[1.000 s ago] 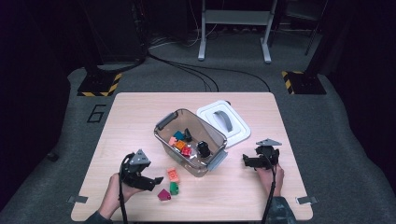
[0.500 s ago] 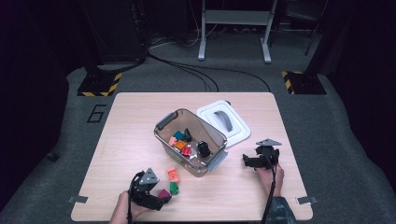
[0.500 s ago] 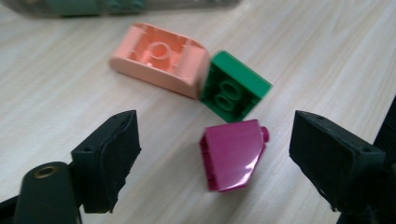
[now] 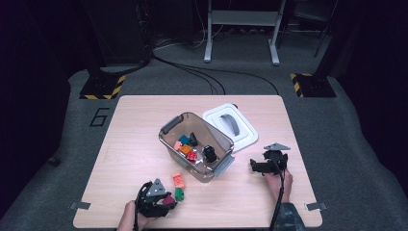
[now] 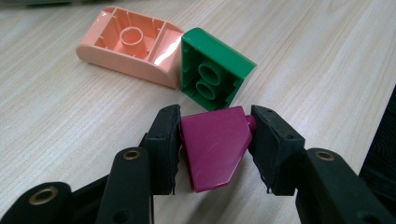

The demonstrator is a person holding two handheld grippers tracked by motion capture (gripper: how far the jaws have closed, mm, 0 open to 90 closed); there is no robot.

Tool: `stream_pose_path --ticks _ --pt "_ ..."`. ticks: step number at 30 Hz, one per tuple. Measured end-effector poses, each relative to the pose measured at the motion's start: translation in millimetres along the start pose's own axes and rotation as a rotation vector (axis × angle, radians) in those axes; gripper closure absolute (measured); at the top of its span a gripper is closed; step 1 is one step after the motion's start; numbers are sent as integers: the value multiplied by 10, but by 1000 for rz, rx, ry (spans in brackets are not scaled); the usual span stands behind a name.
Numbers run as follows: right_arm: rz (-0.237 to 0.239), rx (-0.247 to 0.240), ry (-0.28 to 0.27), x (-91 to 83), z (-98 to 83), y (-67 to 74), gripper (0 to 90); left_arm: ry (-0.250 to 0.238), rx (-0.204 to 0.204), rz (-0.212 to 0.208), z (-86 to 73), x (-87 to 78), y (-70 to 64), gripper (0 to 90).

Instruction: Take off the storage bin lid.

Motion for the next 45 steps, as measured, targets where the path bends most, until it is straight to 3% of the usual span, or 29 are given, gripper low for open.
stream_pose_path --ticks 11,20,35,45 --pt "0 0 0 0 0 0 36 -5 -9 -6 -5 -48 37 567" --pt "-1 1 0 0 1 0 36 -42 -28 39 85 -203 217 568" --pt "1 2 0 1 1 2 36 -141 -62 104 525 -565 624 568" --pt "2 2 0 0 1 1 36 -172 -25 129 872 -743 682 567"
Point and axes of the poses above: each handheld gripper's, and its own axes: x roughly forward along the jaws, z roughly out of its top, y roughly to its left, the point moved 4 cm from there along x, roughly forward along the jaws, and after that the axes turned 10 degrees about -x, right-handed, at the moved point
